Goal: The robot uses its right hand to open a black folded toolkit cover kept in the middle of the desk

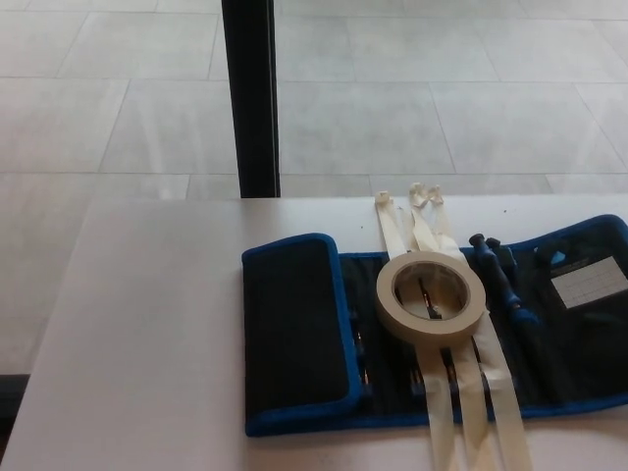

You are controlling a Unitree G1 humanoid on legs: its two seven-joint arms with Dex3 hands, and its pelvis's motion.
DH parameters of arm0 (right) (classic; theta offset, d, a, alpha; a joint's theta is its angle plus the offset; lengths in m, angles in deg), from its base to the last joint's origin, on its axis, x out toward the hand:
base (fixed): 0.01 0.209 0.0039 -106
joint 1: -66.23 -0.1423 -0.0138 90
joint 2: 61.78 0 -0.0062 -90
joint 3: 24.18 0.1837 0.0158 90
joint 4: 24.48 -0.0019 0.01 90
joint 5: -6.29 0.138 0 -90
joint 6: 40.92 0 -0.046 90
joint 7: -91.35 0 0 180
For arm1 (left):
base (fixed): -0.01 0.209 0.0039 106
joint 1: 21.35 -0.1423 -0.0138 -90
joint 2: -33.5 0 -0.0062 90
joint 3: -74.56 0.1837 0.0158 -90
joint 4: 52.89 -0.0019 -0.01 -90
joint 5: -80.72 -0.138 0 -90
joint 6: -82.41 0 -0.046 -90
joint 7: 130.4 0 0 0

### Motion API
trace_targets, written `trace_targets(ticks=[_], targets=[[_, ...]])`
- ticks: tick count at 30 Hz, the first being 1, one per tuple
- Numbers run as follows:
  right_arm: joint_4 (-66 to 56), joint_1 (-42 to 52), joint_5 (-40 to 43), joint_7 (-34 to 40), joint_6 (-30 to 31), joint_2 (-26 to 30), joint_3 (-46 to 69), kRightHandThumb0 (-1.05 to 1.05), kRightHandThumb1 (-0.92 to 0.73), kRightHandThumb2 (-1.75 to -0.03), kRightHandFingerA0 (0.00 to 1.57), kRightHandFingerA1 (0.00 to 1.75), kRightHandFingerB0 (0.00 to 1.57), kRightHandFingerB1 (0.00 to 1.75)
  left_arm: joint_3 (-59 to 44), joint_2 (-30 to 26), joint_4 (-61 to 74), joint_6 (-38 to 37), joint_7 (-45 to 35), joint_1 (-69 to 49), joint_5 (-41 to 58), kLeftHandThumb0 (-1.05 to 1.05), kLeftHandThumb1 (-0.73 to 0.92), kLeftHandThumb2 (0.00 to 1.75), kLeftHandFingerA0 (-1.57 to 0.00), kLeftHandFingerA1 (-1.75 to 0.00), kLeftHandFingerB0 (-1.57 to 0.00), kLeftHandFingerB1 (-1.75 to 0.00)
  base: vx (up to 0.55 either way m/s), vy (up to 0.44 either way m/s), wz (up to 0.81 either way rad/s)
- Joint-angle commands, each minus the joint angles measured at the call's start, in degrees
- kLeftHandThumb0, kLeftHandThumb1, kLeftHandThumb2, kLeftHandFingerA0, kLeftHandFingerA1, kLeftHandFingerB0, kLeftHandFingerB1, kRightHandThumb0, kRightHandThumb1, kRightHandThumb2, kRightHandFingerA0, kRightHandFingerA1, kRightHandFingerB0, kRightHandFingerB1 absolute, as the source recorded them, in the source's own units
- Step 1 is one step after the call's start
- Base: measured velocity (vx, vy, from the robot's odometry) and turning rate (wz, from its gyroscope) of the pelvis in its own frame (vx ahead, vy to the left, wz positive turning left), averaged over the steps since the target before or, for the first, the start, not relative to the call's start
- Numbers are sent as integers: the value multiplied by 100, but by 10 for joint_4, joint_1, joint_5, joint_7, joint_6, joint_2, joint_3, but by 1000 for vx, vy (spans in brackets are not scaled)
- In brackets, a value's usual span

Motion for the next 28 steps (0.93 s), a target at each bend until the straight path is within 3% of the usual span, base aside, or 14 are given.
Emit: trace_targets(ticks=[1, 2, 3, 5, 8, 11, 12, 13, 18, 19, 20, 24, 26, 28], targets=[[85, 67, 195, -28, 39, 49, 137, -57, -71, -66, 0, 80, 5, 84, 17, -12, -3, -12, 9, -17, -13, -101, 92, 82, -25, -56, -29, -40, 0, 0, 0], [93, 74, 213, -36, 16, 35, 156, -54, -71, -72, 0, 72, 13, 106, 13, -10, -4, -12, 10, -18, -10, -99, 92, 79, -28, -56, -29, -39, 0, 0, 0], [102, 89, 226, -66, 3, 6, 163, -56, -74, -79, 0, 70, 0, 13, 11, -9, -3, -10, 9, -17, -7, -91, 74, 118, -23, -60, -24, -49, 0, 0, 0], [103, 101, 226, -61, 7, -9, 167, -59, -69, -82, 0, 75, 0, 49, 13, -8, -3, -8, 9, -14, -8, -89, 74, 118, -26, -60, -23, -48, 0, 0, 0], [96, 100, 297, -123, -14, -53, 225, -60, -69, -87, 0, 35, 0, 16, 10, -8, -4, -4, 6, -11, -4, -102, 83, 85, -29, -57, -27, -40, 0, 0, 0], [88, 114, 274, -111, 28, -49, 209, -58, -77, -77, 0, 90, 0, 27, 6, -7, -2, -1, 4, -16, 2, -95, 92, 75, -29, -56, -29, -39, 0, 0, 0], [93, 120, 255, -99, 12, -48, 194, -58, -74, -73, 22, 169, 7, 106, 1, -4, -5, 2, 4, -17, 6, -95, 92, 74, -28, -54, -29, -38, 0, 0, 0], [96, 126, 252, -100, 12, -45, 192, -66, -51, -102, 127, 145, 54, 94, 1, -2, -6, 0, 5, -20, 7, -100, 82, 84, -29, -58, -27, -42, 0, 0, 0], [97, 154, 252, -129, 21, -50, 177, -59, -67, -72, 98, 174, 72, 99, 12, -2, -4, -7, 4, -20, -4, -90, 73, 118, -24, -59, -22, -48, 0, 0, 0], [96, 158, 251, -134, 18, -54, 170, -56, -66, -78, 99, 173, 68, 95, 13, -3, -3, -6, 4, -17, -4, -100, 92, 80, -23, -56, -28, -41, 0, 0, 0], [99, 159, 253, -134, 14, -57, 166, -56, -64, -76, 99, 175, 69, 92, 15, -5, -3, -5, 5, -15, -5, -90, 74, 118, -23, -60, -23, -49, 0, 0, 0], [109, 171, 268, -172, 17, -56, 140, -56, -67, -73, 73, 140, 67, 104, 16, -3, -3, -5, 2, -22, -2, -97, 92, 74, -24, -56, -26, -38, 0, 0, 0], [108, 179, 270, -185, 15, -54, 123, -55, -68, -71, 77, 139, 71, 108, 17, 1, -2, -12, 4, -26, -2, -94, 77, 123, -28, -62, -19, -47, 0, 0, 0], [107, 182, 266, -191, 9, -57, 109, -56, -66, -72, 70, 139, 65, 115, 22, 1, -1, -15, 8, -27, -6, -101, 92, 82, -25, -56, -28, -40, 0, 0, 0]])
